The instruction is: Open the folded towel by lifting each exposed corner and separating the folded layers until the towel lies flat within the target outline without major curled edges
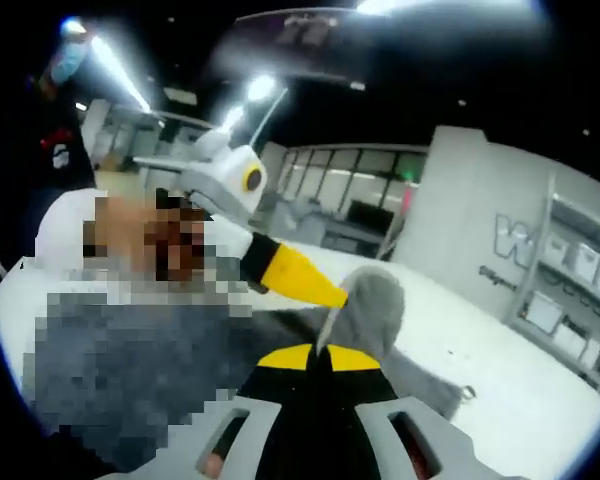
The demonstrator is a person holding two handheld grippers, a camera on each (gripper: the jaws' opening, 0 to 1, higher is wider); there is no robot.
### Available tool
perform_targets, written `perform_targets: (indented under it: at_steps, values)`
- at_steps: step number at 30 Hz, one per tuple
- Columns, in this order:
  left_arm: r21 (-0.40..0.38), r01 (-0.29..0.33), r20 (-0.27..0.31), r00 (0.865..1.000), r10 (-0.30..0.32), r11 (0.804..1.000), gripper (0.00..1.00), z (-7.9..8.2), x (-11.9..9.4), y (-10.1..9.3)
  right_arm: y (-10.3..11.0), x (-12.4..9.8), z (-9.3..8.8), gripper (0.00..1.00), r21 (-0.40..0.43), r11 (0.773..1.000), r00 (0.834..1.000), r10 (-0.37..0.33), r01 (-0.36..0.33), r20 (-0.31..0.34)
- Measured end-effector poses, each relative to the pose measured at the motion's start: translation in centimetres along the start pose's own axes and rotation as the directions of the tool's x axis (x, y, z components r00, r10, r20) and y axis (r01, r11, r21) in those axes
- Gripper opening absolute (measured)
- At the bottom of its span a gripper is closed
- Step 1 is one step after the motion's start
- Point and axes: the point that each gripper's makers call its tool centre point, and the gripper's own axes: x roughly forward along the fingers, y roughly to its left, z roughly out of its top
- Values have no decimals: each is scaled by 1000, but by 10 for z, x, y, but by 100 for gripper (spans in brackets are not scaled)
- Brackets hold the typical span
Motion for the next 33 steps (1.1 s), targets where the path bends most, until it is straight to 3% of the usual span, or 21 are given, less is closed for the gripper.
perform_targets:
  at_steps: [8, 11, 16, 20, 27, 33]
  values:
    - [22, -7, -20, 1000, 8, 1000, 19, -6, -1, 2, 8, 0, 2, 0, -15, 999, 1000, 28, -28, 12]
    - [52, -12, -42, 999, 14, 999, 11, -10, -1, 1, 9, 0, 1, 0, -19, 999, 999, 34, -34, 8]
    - [64, -7, -41, 999, 10, 998, 7, -11, -3, -8, 4, -3, 4, 6, 32, 999, 999, 40, -41, 30]
    - [66, -14, -30, 999, 16, 998, 5, -6, -6, -5, -4, -8, 9, 11, 85, 996, 997, 25, -31, 67]
    - [22, -15, 20, 1000, 15, 1000, 5, 8, -11, 2, -8, -14, 6, 16, 144, 988, 996, 42, -53, 74]
    - [3, -17, 60, 998, 16, 1000, 5, 12, -16, -6, -7, -27, 32, 19, 245, 962, 976, 74, -124, 205]
